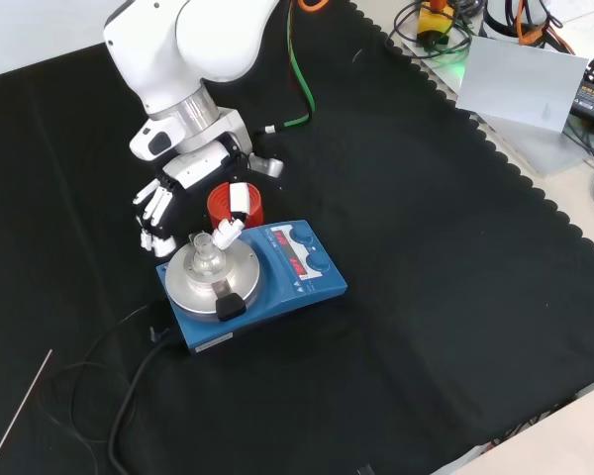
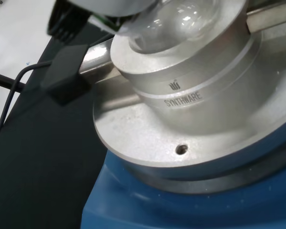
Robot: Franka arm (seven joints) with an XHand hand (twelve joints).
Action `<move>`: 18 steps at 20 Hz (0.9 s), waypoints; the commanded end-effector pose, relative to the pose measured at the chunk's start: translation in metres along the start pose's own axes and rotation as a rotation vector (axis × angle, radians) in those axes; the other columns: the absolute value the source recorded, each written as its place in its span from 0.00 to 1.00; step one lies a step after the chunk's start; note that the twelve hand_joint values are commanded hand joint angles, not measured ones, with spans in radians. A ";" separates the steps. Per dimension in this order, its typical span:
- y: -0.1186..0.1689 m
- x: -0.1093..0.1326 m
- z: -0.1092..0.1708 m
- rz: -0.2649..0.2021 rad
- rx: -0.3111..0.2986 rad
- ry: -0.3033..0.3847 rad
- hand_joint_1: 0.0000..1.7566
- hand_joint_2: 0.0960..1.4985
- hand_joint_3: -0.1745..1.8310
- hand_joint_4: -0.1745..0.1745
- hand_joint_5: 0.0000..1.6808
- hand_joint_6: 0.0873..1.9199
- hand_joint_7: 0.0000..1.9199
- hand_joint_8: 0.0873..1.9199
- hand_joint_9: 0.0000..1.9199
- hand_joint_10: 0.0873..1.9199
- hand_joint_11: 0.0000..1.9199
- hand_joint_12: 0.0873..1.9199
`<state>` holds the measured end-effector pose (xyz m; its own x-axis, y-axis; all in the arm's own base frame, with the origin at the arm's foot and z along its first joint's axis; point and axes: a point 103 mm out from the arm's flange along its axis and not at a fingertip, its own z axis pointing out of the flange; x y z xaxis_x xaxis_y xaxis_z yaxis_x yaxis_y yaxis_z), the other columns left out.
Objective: Place the round-bottom flask on the heater.
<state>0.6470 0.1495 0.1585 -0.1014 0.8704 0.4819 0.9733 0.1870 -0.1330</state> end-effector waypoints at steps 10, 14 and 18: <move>-0.021 -0.002 -0.019 0.005 -0.038 0.001 0.48 0.32 0.43 0.47 0.22 0.05 0.12 0.31 0.22 0.32 0.00 0.69; -0.039 -0.005 -0.037 0.022 -0.044 0.000 0.48 0.32 0.43 0.47 0.22 0.05 0.12 0.31 0.22 0.32 0.00 0.69; -0.053 -0.002 -0.049 0.030 -0.054 -0.010 0.47 0.33 0.43 0.48 0.22 0.04 0.12 0.31 0.22 0.32 0.00 0.69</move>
<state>0.6218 0.1319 0.1865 -0.0894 0.8757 0.4745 0.9797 0.1631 -0.1166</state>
